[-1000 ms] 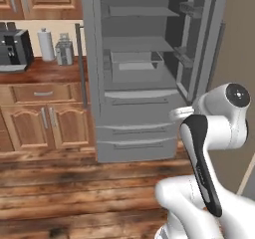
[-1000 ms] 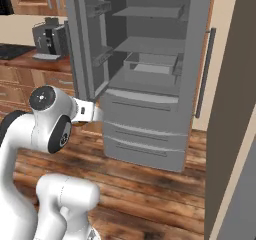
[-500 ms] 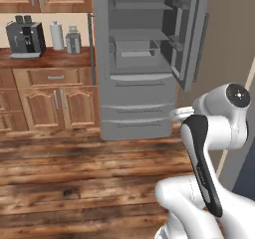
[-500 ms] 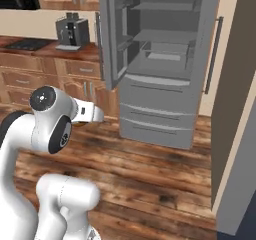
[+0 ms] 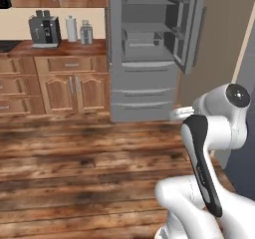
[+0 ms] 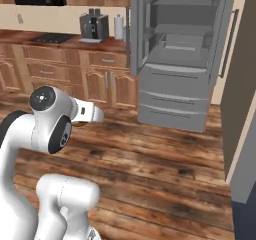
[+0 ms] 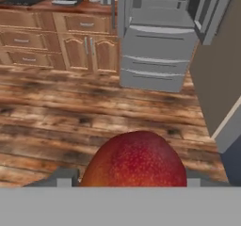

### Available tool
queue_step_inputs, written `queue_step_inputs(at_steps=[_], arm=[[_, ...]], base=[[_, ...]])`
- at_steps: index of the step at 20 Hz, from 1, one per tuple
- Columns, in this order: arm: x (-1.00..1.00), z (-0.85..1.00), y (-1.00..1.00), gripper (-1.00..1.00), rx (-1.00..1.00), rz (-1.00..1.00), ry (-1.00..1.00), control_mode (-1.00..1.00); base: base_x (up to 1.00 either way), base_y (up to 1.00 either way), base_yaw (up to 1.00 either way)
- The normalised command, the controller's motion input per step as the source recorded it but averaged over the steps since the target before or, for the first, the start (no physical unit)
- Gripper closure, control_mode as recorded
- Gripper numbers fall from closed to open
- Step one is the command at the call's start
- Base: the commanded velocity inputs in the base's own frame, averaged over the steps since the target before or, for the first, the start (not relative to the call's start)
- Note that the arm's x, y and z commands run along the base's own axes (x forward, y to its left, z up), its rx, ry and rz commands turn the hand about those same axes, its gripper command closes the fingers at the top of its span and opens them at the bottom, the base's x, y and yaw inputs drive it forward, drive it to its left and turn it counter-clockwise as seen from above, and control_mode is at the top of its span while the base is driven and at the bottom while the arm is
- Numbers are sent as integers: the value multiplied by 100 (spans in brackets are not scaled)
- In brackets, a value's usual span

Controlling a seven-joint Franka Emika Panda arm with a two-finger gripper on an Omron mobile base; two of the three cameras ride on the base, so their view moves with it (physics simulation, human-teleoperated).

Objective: Retrieve the banana and mango from the fridge and place them into the bowl on the dining table.

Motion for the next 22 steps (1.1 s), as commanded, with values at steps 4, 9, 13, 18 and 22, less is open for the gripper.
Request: queue_step_inputs(at_steps=[4,9,13,18,22], arm=[[0,0,0,100,0,0,0,100],[0,0,0,100,0,0,0,100],[0,0,0,100,0,0,0,100],[0,0,0,100,0,0,0,100],[0,0,0,100,0,0,0,100]], base=[[-100,55,0],[-100,49,0],[-100,48,0],[-100,58,0],[-100,67,0]])
